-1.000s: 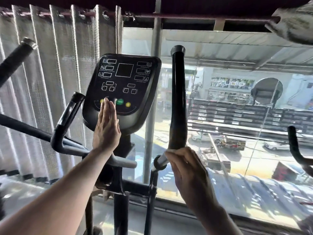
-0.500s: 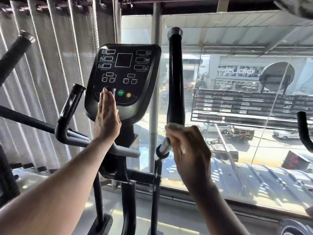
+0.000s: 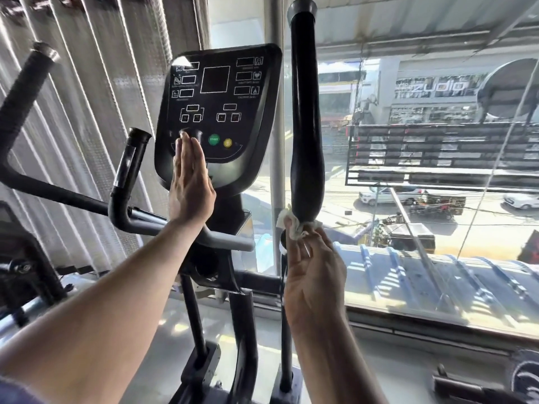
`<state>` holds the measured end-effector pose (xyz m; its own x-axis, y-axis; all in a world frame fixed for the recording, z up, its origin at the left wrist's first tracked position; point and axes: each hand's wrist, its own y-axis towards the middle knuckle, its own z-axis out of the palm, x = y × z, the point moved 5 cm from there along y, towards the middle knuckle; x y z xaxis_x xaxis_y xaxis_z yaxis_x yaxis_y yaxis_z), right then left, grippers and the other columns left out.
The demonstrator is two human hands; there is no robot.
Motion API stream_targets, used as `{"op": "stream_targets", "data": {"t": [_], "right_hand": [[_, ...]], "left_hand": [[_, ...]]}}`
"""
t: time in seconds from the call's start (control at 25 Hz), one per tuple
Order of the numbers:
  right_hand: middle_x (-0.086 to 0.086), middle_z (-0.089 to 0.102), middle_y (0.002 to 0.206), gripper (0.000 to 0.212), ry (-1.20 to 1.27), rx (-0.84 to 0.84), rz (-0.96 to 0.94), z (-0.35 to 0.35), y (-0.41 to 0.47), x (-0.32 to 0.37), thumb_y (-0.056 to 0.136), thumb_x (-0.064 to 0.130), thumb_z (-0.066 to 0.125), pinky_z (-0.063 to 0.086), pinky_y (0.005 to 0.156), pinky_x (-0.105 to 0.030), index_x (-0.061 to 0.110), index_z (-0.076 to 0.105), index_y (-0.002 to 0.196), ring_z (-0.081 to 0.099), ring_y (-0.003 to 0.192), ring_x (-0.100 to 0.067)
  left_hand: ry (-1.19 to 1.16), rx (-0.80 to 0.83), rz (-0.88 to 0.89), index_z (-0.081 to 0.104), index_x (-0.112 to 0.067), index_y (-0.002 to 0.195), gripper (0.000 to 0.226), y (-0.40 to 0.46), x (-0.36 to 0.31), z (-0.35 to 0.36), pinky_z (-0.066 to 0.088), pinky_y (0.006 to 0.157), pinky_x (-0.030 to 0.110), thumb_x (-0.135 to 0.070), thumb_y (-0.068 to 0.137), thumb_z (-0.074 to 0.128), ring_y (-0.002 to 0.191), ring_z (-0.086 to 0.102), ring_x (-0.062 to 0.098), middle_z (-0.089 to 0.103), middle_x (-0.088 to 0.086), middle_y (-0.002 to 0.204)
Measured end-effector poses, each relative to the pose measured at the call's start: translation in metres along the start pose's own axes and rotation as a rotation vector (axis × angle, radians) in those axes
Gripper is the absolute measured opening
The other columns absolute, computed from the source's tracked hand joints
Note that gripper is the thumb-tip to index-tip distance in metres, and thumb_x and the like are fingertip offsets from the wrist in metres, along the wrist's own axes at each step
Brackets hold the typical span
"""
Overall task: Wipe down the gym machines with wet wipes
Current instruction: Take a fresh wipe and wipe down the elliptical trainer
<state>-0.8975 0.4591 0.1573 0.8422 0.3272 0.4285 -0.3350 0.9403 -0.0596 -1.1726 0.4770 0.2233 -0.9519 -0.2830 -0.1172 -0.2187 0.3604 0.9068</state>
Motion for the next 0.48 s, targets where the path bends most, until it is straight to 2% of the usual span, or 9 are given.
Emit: {"op": "stream_targets", "data": {"t": [0.16,0.28,0.48], "right_hand": [[-0.022,0.076,0.103,0.025,0.039,-0.147,0.078,-0.020,0.035,-0.019,0.093,-0.017,0.053,0.061,0.091,-0.038,-0.012,0.066,0.113,0.076,0.098,-0.030],[-0.026,0.076,0.097,0.029,0.038,-0.280,0.126,-0.044,0.079,-0.040,0.088,-0.023,0.054,0.064,0.080,-0.042,-0.017,0.064,0.114,0.077,0.088,-0.033],[-0.031,0.071,0.113,0.024,-0.067,-0.419,0.140,-0.072,0.117,-0.061,0.090,-0.017,0.062,0.064,0.059,-0.035,-0.015,0.065,0.114,0.075,0.095,-0.037]], "left_hand": [[0.022,-0.003,0.001,0.011,0.004,0.161,0.073,0.000,0.002,0.000,0.013,0.130,0.043,0.013,0.096,0.043,0.159,0.008,0.036,0.009,0.025,0.170],[0.042,-0.006,-0.003,0.012,0.003,0.161,0.074,-0.001,0.001,0.000,0.011,0.130,0.041,0.013,0.095,0.043,0.159,0.008,0.036,0.009,0.025,0.170],[0.042,-0.023,-0.016,0.012,0.002,0.162,0.071,0.000,0.001,-0.001,0.010,0.130,0.036,0.011,0.098,0.042,0.159,0.010,0.036,0.010,0.024,0.170]]}}
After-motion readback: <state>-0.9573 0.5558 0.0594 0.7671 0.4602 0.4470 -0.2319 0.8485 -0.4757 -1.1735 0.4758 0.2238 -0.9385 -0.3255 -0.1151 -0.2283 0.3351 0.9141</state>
